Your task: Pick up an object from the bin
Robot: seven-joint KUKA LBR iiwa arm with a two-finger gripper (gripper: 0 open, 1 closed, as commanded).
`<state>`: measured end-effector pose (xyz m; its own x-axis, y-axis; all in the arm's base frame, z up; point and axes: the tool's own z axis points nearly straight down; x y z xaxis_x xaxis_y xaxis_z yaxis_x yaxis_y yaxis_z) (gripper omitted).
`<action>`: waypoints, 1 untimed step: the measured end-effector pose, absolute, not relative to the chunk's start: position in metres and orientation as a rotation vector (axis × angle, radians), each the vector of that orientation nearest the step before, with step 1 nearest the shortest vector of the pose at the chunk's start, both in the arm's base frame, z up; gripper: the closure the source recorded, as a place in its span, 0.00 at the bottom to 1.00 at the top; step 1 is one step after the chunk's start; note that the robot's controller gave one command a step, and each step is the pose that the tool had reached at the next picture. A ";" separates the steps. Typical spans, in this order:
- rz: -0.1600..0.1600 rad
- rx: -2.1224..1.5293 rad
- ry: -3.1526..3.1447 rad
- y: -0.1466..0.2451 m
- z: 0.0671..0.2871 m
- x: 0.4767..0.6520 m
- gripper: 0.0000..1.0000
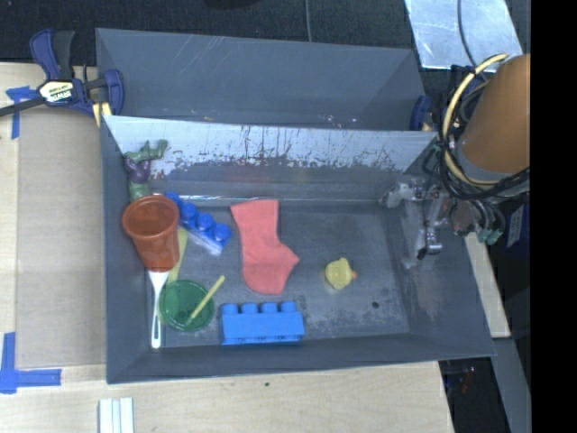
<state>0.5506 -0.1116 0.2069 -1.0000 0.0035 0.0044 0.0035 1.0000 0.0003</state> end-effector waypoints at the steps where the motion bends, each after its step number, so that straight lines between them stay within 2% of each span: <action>1: 0.002 -0.001 -3.146 -0.111 0.212 0.552 0.00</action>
Offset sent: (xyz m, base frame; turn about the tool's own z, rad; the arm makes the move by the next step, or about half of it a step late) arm -0.0294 0.1115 -0.0752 0.1209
